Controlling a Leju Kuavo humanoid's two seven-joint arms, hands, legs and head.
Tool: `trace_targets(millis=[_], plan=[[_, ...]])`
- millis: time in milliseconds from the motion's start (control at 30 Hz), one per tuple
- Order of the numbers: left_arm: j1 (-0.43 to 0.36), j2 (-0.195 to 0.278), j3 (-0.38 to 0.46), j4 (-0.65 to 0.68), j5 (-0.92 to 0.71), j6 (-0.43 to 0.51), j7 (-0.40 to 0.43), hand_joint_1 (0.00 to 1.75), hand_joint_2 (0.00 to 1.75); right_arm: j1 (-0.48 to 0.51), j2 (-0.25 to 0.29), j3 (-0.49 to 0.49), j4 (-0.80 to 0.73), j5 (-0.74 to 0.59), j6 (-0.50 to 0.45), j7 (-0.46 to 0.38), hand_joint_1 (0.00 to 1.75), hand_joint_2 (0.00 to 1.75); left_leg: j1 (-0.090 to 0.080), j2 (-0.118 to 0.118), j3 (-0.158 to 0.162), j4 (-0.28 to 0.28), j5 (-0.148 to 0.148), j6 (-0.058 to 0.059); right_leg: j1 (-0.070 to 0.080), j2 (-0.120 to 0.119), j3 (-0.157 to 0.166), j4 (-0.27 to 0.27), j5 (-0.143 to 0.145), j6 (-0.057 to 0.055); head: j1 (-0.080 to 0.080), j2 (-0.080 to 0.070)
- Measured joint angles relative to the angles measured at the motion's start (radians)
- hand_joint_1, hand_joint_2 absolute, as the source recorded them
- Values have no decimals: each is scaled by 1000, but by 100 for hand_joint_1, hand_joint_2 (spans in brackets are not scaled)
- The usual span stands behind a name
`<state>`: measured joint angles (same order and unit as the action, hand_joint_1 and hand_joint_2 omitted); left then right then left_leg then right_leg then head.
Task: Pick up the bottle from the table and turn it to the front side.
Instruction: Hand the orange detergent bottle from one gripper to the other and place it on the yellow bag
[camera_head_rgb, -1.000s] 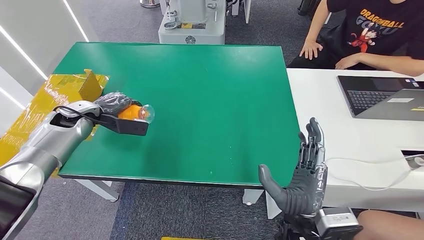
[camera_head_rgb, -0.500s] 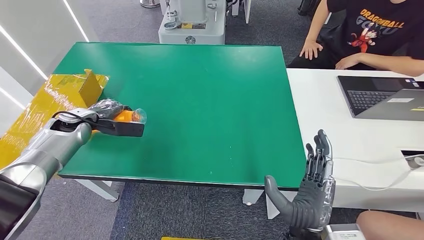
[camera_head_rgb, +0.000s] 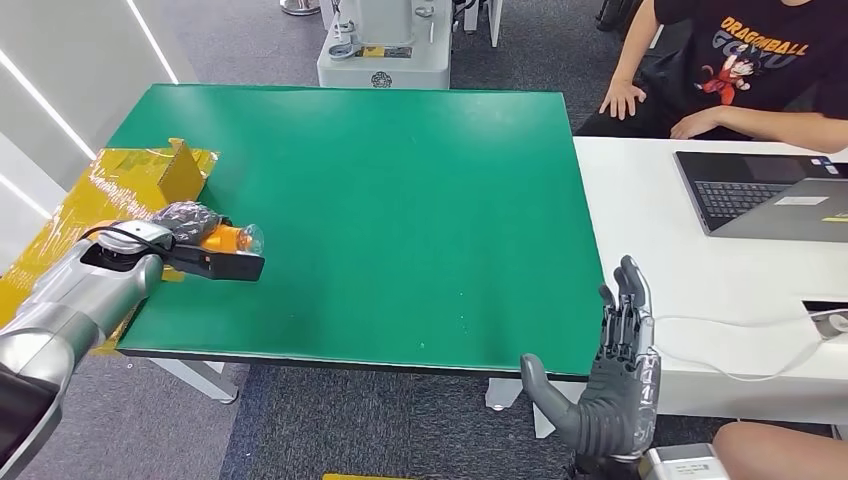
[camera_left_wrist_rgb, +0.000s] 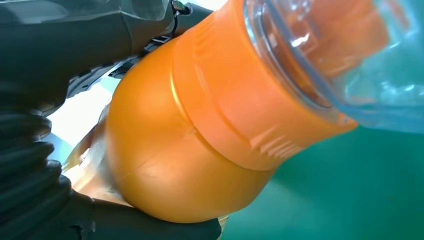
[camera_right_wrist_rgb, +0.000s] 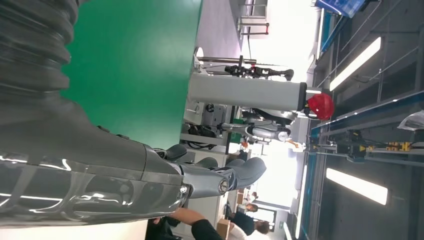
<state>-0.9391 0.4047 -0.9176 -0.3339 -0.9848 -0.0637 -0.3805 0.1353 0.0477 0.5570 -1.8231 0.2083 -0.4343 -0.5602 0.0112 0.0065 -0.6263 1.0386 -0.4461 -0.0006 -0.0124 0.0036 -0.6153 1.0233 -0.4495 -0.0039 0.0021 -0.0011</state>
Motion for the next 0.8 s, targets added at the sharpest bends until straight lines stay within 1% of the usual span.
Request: trace_targets(millis=[167,433,800], plan=[[0,6,-10,10,-8,11,20,175,175,-10,0,0,0,2,13,6,0,175,0,0,0,0,0,0,0,0,0,0,0,0,0,0],[6,11,-20,18,-28,46,28,175,175,-16,0,0,0,11,30,13,0,175,0,0,0,0,0,0,0,0,0,0,0,0,0,0],[55,7,-20,26,-14,61,59,175,175,-18,0,0,-2,29,40,13,0,175,0,0,0,0,0,0,0,0,0,0,0,0,0,0]])
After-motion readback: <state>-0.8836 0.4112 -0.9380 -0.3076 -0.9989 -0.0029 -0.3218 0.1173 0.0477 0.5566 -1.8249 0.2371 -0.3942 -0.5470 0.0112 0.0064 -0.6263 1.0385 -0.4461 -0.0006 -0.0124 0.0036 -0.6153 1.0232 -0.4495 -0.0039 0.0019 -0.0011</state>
